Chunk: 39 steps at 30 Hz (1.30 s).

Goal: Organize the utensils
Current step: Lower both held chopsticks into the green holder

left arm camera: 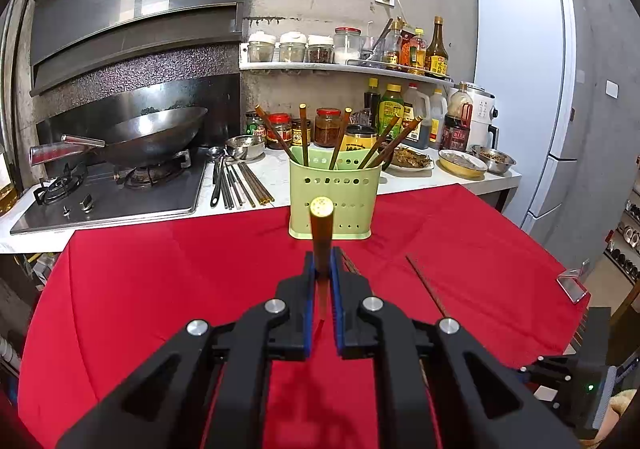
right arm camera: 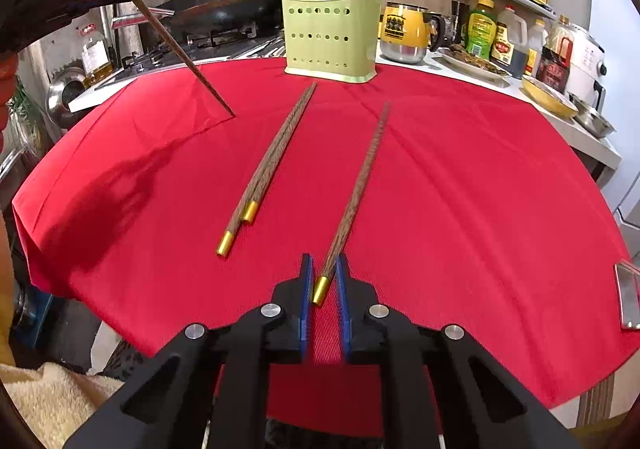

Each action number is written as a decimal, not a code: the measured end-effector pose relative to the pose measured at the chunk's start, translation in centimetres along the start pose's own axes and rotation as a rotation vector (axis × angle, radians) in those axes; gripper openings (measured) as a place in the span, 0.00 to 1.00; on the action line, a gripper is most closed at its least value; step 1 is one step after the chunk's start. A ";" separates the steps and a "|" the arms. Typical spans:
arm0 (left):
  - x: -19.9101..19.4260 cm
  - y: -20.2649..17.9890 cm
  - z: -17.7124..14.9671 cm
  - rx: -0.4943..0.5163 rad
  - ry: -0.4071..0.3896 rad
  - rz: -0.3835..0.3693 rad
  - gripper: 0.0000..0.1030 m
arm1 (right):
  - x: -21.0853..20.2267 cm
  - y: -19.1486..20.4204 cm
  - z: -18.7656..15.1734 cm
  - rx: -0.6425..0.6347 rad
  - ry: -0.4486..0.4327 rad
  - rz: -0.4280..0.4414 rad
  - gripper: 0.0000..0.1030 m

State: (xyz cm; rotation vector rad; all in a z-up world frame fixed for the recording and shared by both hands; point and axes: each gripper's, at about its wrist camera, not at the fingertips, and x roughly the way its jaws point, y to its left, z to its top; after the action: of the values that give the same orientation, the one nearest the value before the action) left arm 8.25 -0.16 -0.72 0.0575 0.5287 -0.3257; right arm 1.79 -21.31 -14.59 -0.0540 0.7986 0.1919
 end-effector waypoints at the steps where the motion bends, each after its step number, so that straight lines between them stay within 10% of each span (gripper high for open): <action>1: 0.0 0.0 0.0 0.001 0.000 -0.001 0.07 | -0.2 -0.3 0.1 0.008 -0.008 -0.006 0.07; 9: -0.2 0.0 0.2 0.002 -0.010 -0.003 0.07 | -8.1 -2.8 6.3 0.026 -0.300 -0.039 0.07; 18: -0.5 0.3 0.4 -0.004 -0.020 -0.004 0.07 | -11.7 -3.7 11.3 0.023 -0.435 -0.021 0.06; 30: -0.4 0.9 0.8 -0.011 -0.024 0.005 0.07 | -9.1 -4.6 19.9 0.038 -0.417 0.058 0.06; 39: 0.0 1.2 1.0 -0.016 -0.031 0.002 0.07 | -4.4 -4.0 19.7 -0.012 -0.357 0.017 0.07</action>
State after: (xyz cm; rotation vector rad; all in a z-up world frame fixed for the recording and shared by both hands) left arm 9.15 0.87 0.06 0.0375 0.5008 -0.3201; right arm 13.48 -23.52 2.26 -0.0233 0.4424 0.2151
